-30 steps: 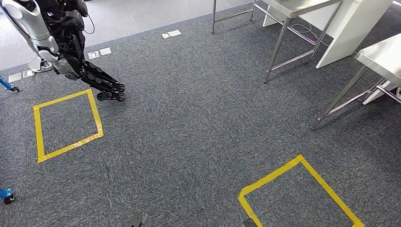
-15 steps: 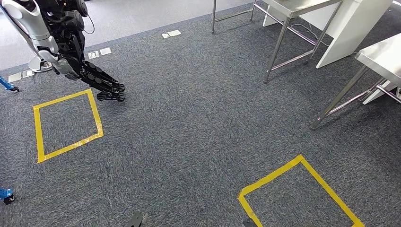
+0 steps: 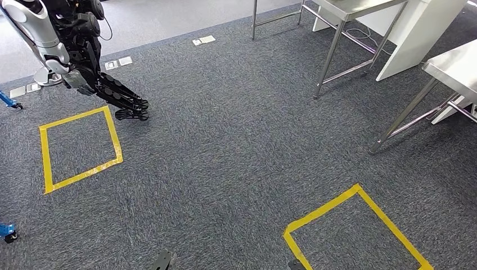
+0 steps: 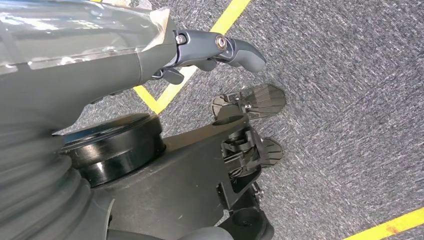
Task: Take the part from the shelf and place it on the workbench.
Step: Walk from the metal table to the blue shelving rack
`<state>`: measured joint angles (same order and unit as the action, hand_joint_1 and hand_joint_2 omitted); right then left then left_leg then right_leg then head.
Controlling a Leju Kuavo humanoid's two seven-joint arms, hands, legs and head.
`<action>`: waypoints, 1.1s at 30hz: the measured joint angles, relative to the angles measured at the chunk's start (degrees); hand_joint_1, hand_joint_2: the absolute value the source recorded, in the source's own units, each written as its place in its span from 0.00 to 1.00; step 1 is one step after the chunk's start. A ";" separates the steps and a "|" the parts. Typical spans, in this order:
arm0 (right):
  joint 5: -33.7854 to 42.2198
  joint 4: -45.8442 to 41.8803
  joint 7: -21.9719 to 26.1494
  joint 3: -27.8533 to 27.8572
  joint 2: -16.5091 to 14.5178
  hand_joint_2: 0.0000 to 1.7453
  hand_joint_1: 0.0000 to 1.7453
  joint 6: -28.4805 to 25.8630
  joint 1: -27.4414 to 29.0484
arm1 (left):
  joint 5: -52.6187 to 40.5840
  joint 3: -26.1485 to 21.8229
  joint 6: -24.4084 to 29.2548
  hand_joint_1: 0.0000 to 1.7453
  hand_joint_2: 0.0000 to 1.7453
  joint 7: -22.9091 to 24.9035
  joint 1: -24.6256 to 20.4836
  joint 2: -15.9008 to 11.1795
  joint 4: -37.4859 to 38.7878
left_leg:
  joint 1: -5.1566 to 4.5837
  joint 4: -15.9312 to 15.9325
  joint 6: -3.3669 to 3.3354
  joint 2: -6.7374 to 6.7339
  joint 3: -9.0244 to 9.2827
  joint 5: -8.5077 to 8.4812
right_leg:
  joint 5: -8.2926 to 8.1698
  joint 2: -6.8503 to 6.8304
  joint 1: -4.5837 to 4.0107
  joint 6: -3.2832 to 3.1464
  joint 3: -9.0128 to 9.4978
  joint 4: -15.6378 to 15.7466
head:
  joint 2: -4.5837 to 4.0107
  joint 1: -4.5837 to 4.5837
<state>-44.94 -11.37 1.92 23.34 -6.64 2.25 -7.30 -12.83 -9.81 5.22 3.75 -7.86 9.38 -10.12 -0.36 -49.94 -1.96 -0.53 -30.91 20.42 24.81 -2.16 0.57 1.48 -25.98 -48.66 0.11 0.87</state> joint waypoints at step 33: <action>0.19 0.00 -0.57 0.15 0.02 0.00 0.00 -0.46 -0.28 | -0.04 0.00 0.50 0.00 1.00 0.47 -0.06 0.04 0.00 | 0.01 11.23 -0.06 -0.01 7.43 -3.84 | -4.17 0.00 0.01 0.12 7.62 11.79 | 0.00 -0.01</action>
<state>-44.75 -11.37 1.36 23.50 -6.62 1.79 -7.58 -12.87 -9.81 5.73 4.22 -7.92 9.42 -10.12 -0.35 -38.71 -2.02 -0.54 -23.48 16.58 20.64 -2.17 0.59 1.60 -18.36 -36.87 0.11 0.87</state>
